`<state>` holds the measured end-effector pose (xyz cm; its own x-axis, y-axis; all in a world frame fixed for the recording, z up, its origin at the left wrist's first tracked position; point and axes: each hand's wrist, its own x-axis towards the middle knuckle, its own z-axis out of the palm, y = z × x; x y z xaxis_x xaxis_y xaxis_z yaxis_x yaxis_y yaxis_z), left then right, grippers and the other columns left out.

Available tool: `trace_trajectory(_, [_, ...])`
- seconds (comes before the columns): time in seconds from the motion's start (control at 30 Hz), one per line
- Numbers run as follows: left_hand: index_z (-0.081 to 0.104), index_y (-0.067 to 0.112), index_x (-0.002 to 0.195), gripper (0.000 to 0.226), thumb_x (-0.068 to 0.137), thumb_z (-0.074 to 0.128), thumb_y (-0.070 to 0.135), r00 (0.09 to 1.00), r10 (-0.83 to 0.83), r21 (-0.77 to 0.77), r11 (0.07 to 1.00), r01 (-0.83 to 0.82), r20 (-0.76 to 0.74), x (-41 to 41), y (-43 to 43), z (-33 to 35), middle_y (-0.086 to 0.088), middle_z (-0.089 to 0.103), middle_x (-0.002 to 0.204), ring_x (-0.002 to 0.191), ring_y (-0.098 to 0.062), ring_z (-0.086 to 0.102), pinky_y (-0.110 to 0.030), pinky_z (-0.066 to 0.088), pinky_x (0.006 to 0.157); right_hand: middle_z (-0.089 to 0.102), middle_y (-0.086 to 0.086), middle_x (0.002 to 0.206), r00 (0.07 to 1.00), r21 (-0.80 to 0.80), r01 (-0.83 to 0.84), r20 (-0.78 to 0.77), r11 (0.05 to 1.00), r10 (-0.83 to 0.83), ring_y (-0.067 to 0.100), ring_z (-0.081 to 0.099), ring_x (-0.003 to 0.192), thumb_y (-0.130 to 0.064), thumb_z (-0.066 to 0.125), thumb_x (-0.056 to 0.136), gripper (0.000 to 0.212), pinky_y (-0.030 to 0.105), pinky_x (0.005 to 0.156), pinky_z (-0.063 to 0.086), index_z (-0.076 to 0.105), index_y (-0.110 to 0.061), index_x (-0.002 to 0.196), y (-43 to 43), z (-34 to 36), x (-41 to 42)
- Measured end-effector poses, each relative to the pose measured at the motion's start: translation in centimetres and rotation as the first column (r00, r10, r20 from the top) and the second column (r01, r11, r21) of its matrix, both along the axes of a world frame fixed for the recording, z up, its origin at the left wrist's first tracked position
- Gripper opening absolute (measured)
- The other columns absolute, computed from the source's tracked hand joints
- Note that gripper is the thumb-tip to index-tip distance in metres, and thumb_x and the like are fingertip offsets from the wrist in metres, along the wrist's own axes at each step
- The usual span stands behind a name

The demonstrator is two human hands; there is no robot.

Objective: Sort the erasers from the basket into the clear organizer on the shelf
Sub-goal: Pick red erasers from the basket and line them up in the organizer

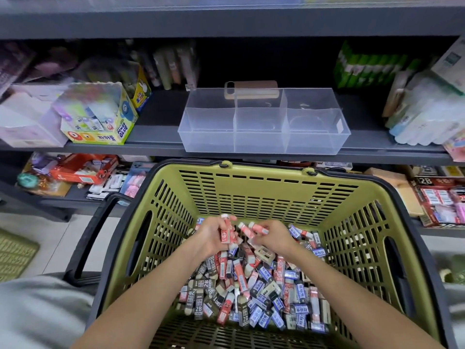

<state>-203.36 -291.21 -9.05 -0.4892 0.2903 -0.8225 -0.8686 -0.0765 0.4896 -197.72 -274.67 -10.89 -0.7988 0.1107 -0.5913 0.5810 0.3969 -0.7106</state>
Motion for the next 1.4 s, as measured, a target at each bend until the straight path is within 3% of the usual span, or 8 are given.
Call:
trace_trajectory(0.2, [0.056, 0.011, 0.104, 0.038, 0.077, 0.071, 0.033, 0.989, -0.125, 0.138, 0.981, 0.135, -0.076, 1.0, 1.0, 2.2, -0.005, 0.064, 0.087, 0.071, -0.017, 0.061, -0.031, 0.049, 0.065, 0.069, 0.004, 0.097, 0.982, -0.193, 0.005, -0.184, 0.981, -0.041, 0.019, 0.065, 0.085, -0.007, 0.071, 0.078, 0.024, 0.038, 0.078, 0.055, 0.063, -0.017, 0.098, -2.2, 5.0, 0.6])
trace_trajectory(0.3, [0.049, 0.015, 0.123, 0.064, 0.066, 0.078, 0.019, 0.99, -0.003, 0.104, 0.994, 0.018, -0.144, 1.2, 0.7, 2.3, -0.011, 0.065, 0.097, 0.078, -0.021, 0.063, -0.036, 0.052, 0.07, 0.071, -0.008, 0.104, 0.983, -0.383, -0.146, -0.163, 0.912, 0.089, 0.007, 0.064, 0.1, -0.01, 0.066, 0.083, 0.025, 0.024, 0.085, 0.047, 0.067, -0.024, 0.104, -2.8, 6.7, 0.7])
trace_trajectory(0.43, [0.051, 0.006, 0.111, 0.03, 0.083, 0.063, 0.001, 0.986, 0.096, 0.073, 0.994, -0.086, -0.136, 0.9, -0.8, 2.5, -0.016, 0.059, 0.093, 0.077, -0.025, 0.063, -0.041, 0.057, 0.074, 0.071, -0.004, 0.105, 0.995, -0.461, -0.047, -0.096, 0.886, 0.002, 0.01, 0.063, 0.099, -0.009, 0.057, 0.088, 0.021, 0.024, 0.08, 0.045, 0.069, -0.017, 0.104, -0.9, 6.5, -0.2])
trace_trajectory(0.53, [0.05, 0.005, 0.11, 0.032, 0.082, 0.058, -0.008, 0.982, 0.123, 0.047, 0.992, -0.117, -0.145, 0.5, -2.2, 3.1, -0.017, 0.061, 0.086, 0.062, -0.021, 0.066, -0.032, 0.056, 0.055, 0.068, -0.002, 0.106, 0.976, 0.087, -0.151, -0.146, 0.985, 0.162, 0.006, 0.062, 0.082, -0.024, 0.065, 0.085, 0.026, 0.022, 0.069, 0.05, 0.066, -0.012, 0.108, -0.5, 4.2, -0.6])
trace_trajectory(0.7, [0.052, 0.005, 0.12, 0.055, 0.068, 0.072, 0.002, 0.984, 0.089, 0.084, 0.994, -0.077, -0.156, 0.4, -3.2, 3.8, -0.01, 0.064, 0.076, 0.054, -0.016, 0.063, -0.027, 0.053, 0.049, 0.063, 0.002, 0.103, 0.787, 0.571, -0.582, 0.216, 0.579, 0.578, 0.022, 0.057, 0.098, -0.069, 0.061, 0.071, 0.077, 0.031, 0.084, 0.049, 0.052, -0.011, 0.121, -2.3, 0.1, -0.6])
trace_trajectory(0.93, [0.056, 0.005, 0.118, 0.058, 0.064, 0.077, 0.011, 0.987, 0.056, 0.079, 0.996, -0.045, -0.148, 0.7, -3.1, 3.5, -0.006, 0.062, 0.073, 0.053, -0.014, 0.061, -0.025, 0.052, 0.05, 0.06, 0.005, 0.119, 0.806, 0.268, -0.584, 0.307, 0.766, 0.507, 0.023, 0.057, 0.106, -0.023, 0.077, 0.072, 0.055, 0.031, 0.091, 0.048, 0.055, -0.006, 0.119, -1.3, -1.0, -0.9])
trace_trajectory(1.2, [0.053, 0.002, 0.12, 0.064, 0.062, 0.078, 0.01, 0.987, 0.04, 0.017, 0.999, -0.038, -0.153, 1.7, -2.9, 3.0, -0.012, 0.068, 0.082, 0.063, -0.019, 0.066, -0.028, 0.055, 0.058, 0.067, 0.003, 0.07, 0.885, 0.533, -0.436, 0.107, 0.725, 0.454, 0.013, 0.05, 0.056, -0.042, 0.06, 0.086, 0.032, 0.021, 0.055, 0.043, 0.073, -0.013, 0.085, -1.1, -1.6, 0.4])
trace_trajectory(1.4, [0.05, 0.003, 0.122, 0.05, 0.077, 0.072, 0.006, 0.984, 0.026, -0.027, 0.999, -0.032, -0.176, 2.3, -2.4, 2.3, -0.019, 0.068, 0.111, 0.096, -0.03, 0.068, -0.042, 0.056, 0.082, 0.07, 0.018, 0.082, 0.974, -0.078, -0.136, -0.191, 0.988, 0.119, 0.027, 0.056, 0.064, -0.029, 0.07, 0.08, 0.013, 0.038, 0.073, 0.052, 0.072, -0.017, 0.08, -2.6, 2.2, 0.7])
